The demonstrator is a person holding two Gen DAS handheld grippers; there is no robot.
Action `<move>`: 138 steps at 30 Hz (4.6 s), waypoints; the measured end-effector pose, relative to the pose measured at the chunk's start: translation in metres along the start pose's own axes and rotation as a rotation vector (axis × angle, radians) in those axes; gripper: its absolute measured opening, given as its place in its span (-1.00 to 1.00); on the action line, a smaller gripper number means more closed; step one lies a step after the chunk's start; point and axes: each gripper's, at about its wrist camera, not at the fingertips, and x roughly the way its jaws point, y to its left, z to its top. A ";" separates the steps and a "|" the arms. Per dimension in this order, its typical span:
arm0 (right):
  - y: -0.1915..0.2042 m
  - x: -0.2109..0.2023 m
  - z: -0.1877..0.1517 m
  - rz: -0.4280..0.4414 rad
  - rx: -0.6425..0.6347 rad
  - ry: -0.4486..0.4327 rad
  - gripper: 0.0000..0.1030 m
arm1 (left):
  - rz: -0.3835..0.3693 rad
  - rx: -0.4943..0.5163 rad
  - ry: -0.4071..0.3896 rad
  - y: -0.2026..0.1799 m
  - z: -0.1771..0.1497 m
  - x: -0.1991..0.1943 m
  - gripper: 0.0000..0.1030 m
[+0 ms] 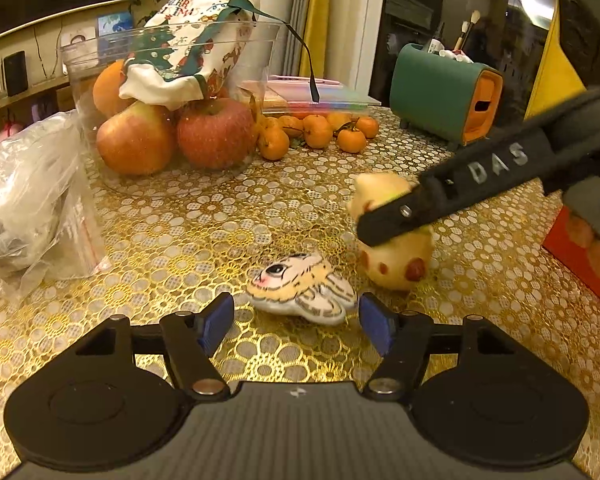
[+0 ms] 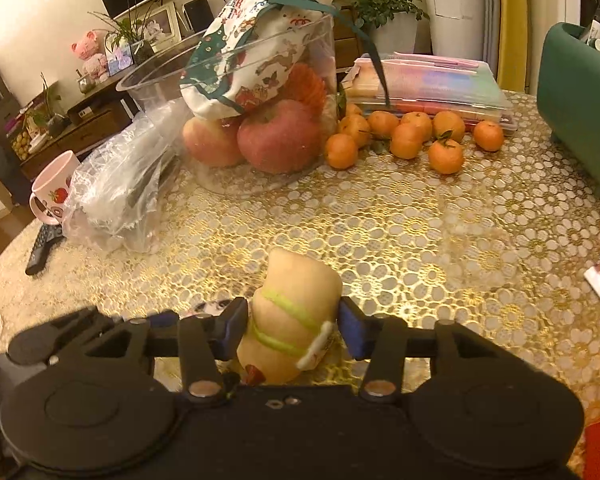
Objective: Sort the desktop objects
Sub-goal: 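Grasp the yellow toy with the right gripper while the left grasps the cartoon-face figure, then carry the yellow toy and cartoon figure with both tools over the red box, then open both grippers to drop the yellow toy and cartoon figure into the box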
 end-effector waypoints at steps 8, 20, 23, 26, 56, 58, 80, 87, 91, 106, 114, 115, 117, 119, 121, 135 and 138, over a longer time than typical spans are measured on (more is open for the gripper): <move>-0.008 0.001 -0.004 -0.024 -0.025 0.026 -0.06 | -0.011 -0.010 -0.004 -0.002 0.007 0.011 0.32; -0.009 -0.009 -0.014 -0.012 -0.027 0.039 -0.07 | -0.007 -0.044 0.009 -0.016 0.004 -0.003 -0.01; -0.008 -0.017 -0.021 -0.007 -0.030 0.046 -0.07 | -0.020 -0.051 0.003 -0.025 0.002 -0.015 -0.01; -0.007 -0.027 -0.029 -0.001 -0.032 0.053 -0.08 | -0.029 -0.069 0.002 -0.034 -0.002 -0.029 -0.01; -0.050 -0.230 -0.100 0.029 -0.001 -0.082 -0.08 | -0.094 -0.064 -0.062 -0.157 0.010 -0.179 -0.01; -0.059 -0.244 -0.105 0.020 0.007 -0.095 -0.08 | -0.106 -0.054 -0.069 -0.169 0.013 -0.183 -0.01; -0.169 -0.333 -0.153 -0.129 0.136 -0.202 -0.08 | -0.226 0.163 -0.047 -0.314 0.044 -0.156 0.00; -0.209 -0.345 -0.152 -0.210 0.163 -0.218 -0.08 | -0.239 0.227 -0.027 -0.348 0.054 -0.131 0.00; -0.227 -0.343 -0.150 -0.244 0.175 -0.224 -0.08 | -0.239 0.276 -0.017 -0.368 0.059 -0.117 0.00; -0.266 -0.287 -0.137 -0.297 0.162 -0.141 -0.08 | -0.161 0.283 0.097 -0.387 0.073 -0.037 0.00; -0.272 -0.267 -0.139 -0.294 0.135 -0.110 -0.08 | -0.153 0.279 0.121 -0.382 0.070 -0.017 0.00; -0.272 -0.266 -0.139 -0.293 0.134 -0.110 -0.08 | -0.154 0.276 0.125 -0.381 0.070 -0.015 0.00; -0.273 -0.264 -0.138 -0.286 0.132 -0.112 -0.08 | -0.155 0.267 0.133 -0.380 0.069 -0.011 0.00; -0.273 -0.263 -0.136 -0.284 0.127 -0.115 -0.08 | -0.155 0.263 0.140 -0.380 0.068 -0.007 0.00; -0.271 -0.260 -0.132 -0.283 0.120 -0.117 -0.08 | -0.153 0.266 0.145 -0.380 0.066 -0.003 0.00; -0.266 -0.232 -0.122 -0.275 0.102 -0.086 -0.06 | -0.175 0.256 0.191 -0.378 0.060 0.012 0.05; -0.264 -0.231 -0.121 -0.268 0.102 -0.090 -0.05 | -0.186 0.243 0.189 -0.377 0.059 0.011 0.08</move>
